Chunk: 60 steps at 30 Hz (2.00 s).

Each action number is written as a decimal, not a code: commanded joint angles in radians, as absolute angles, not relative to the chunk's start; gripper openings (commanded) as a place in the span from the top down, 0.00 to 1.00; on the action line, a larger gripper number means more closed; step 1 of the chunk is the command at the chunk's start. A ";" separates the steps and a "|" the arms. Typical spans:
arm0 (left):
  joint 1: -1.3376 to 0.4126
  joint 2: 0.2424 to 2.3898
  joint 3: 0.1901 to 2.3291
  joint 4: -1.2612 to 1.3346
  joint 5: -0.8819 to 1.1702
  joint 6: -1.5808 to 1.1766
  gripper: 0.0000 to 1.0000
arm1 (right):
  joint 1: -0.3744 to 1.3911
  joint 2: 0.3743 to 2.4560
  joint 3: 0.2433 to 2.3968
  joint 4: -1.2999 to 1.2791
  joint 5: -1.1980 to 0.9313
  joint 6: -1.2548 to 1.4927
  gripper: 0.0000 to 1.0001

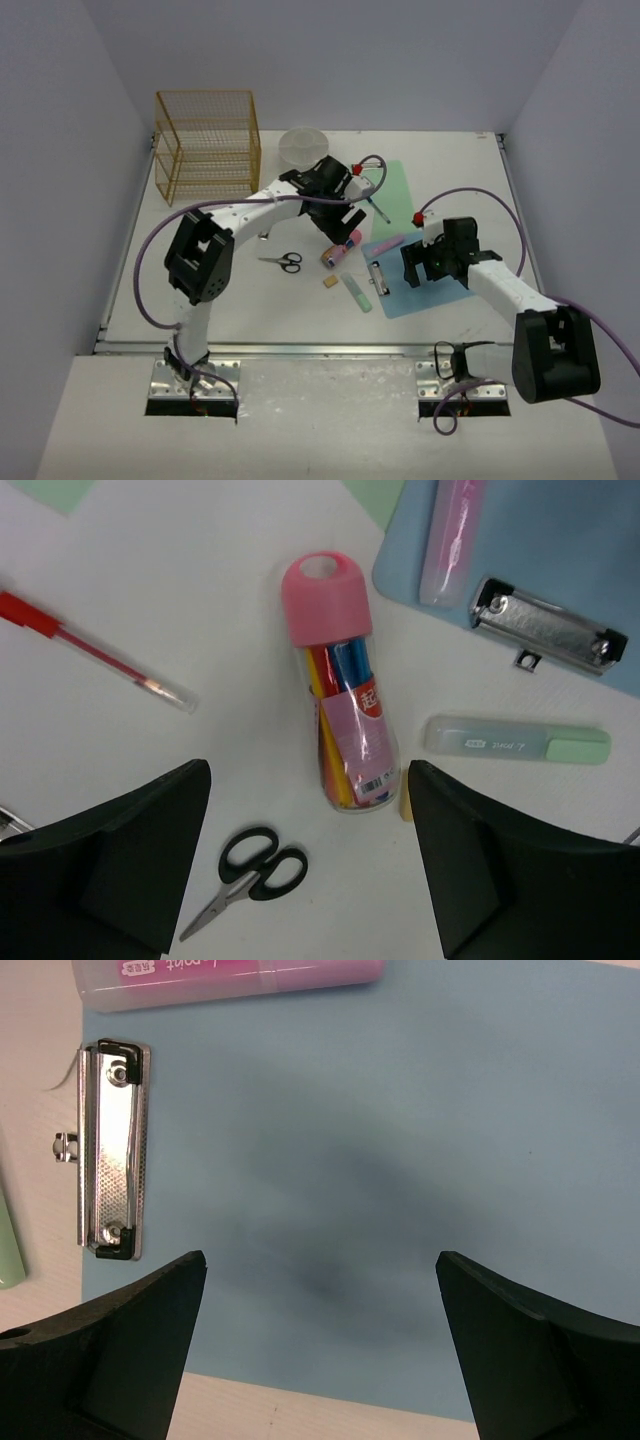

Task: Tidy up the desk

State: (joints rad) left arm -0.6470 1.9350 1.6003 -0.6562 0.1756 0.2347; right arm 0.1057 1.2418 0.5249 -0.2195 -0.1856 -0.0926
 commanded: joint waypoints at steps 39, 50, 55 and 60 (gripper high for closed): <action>-0.682 2.301 2.214 -1.025 0.164 0.176 1.00 | 0.032 1.298 0.549 -0.214 -0.224 -0.056 0.01; -0.509 1.474 1.238 0.338 0.058 0.119 1.00 | 0.031 1.291 0.544 -0.191 -0.230 -0.051 0.01; -0.455 1.553 1.244 0.494 0.091 0.116 1.00 | 0.031 1.314 0.550 -0.188 -0.231 -0.049 0.01; -0.383 1.726 1.349 0.642 0.121 0.075 1.00 | 0.032 1.318 0.550 -0.189 -0.220 -0.052 0.01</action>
